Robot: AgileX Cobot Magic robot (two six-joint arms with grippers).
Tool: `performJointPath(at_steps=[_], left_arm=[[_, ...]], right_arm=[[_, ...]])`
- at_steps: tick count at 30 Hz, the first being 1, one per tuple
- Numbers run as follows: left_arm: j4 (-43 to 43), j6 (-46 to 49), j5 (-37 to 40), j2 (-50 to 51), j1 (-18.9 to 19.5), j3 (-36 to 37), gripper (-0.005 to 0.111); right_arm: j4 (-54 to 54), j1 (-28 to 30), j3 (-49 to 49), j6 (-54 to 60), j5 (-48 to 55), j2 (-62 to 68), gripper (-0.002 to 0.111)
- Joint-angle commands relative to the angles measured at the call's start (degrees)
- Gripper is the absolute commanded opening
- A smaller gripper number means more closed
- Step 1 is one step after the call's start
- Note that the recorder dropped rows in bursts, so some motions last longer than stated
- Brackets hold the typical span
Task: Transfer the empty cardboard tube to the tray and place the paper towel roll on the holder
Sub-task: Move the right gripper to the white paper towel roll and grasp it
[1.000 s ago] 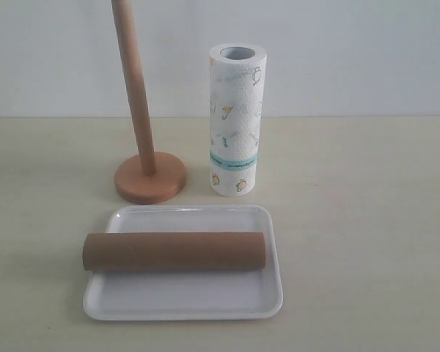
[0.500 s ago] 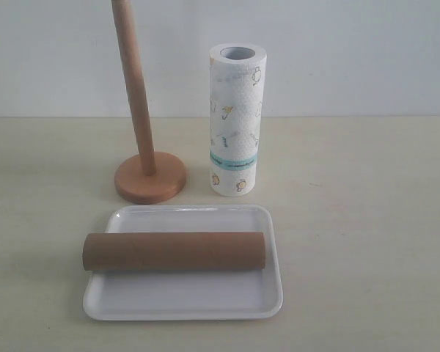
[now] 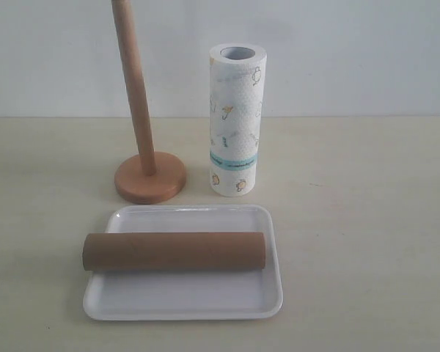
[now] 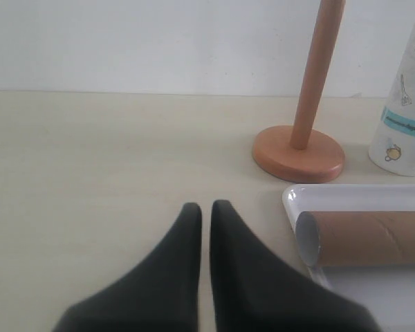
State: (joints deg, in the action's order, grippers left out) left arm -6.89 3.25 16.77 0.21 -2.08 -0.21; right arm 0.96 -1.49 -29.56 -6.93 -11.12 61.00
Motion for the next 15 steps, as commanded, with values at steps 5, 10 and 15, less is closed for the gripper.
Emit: performJointPath(at_steps=[5, 10, 15], left_arm=[[0.4, 0.3, 0.1, -0.2, 0.2, 0.2, 0.004], [0.4, 0.3, 0.1, -0.2, 0.2, 0.2, 0.004], [0.4, 0.3, 0.1, -0.2, 0.2, 0.2, 0.004]], right_arm=[[-11.9, -9.1, -0.4, -0.7, -16.4, 16.3, 0.000], [-16.8, -14.3, -0.4, -0.7, -30.6, 25.5, 0.000], [-16.8, -17.8, -0.4, -0.7, -35.9, 30.4, 0.003]])
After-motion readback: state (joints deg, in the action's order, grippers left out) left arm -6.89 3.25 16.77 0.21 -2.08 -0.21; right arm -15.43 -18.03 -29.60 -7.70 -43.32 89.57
